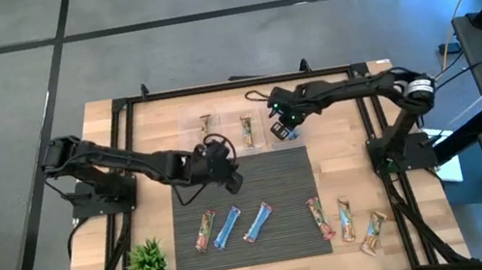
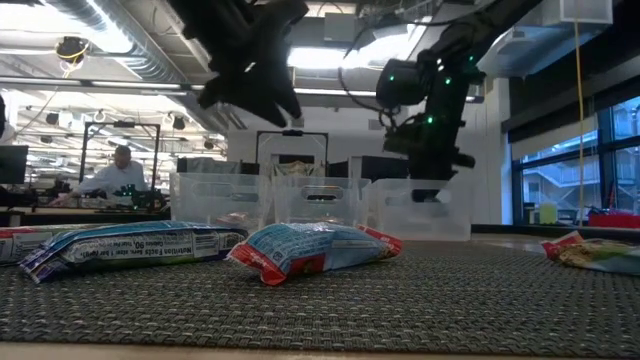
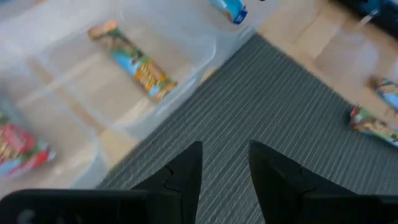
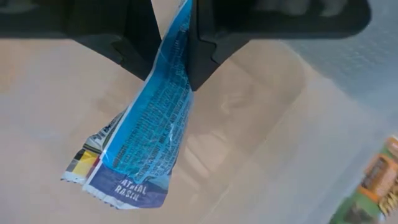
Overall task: Pick and place Granola Bars by type
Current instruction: Put the right blue granola bar into the right transparent bin, then put the left red granola bar into the left transparent bin
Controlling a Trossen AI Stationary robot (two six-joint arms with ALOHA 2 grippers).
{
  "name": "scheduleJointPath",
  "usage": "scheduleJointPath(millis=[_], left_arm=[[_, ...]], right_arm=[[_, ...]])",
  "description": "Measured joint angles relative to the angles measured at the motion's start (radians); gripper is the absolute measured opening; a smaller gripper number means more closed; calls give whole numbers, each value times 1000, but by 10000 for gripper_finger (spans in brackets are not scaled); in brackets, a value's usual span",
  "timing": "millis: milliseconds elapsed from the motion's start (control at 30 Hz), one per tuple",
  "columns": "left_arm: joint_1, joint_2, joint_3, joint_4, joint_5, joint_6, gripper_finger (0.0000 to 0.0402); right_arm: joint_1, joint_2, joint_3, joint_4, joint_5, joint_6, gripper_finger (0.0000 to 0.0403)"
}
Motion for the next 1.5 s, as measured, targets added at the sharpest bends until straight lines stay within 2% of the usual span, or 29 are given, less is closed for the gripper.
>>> scheduleJointPath(millis=[200,400,533,733,967,1267,1367,1500], left_arm=[[-67,0,0,-175,-22,-175,123],[-157,0,7,-354,-23,-367,125],[-212,9,84,-506,-55,-471,123],[-263,68,210,-730,-53,-612,125],[-286,212,253,-799,83,-723,122],[-314,333,286,-817,237,-870,123],[-329,350,288,-792,252,-910,122],[-346,355,289,-715,212,-934,125]], right_arm=[[0,34,0,40,-4,-52,68],[-1,34,0,73,-59,-77,81],[-1,34,0,75,-62,-77,107],[-1,34,0,75,-61,-80,140],[-1,-4,0,59,-61,-128,147],[-1,-162,0,49,-60,-178,147],[1,-208,0,37,-60,-181,147],[1,-255,0,21,-60,-182,147]])
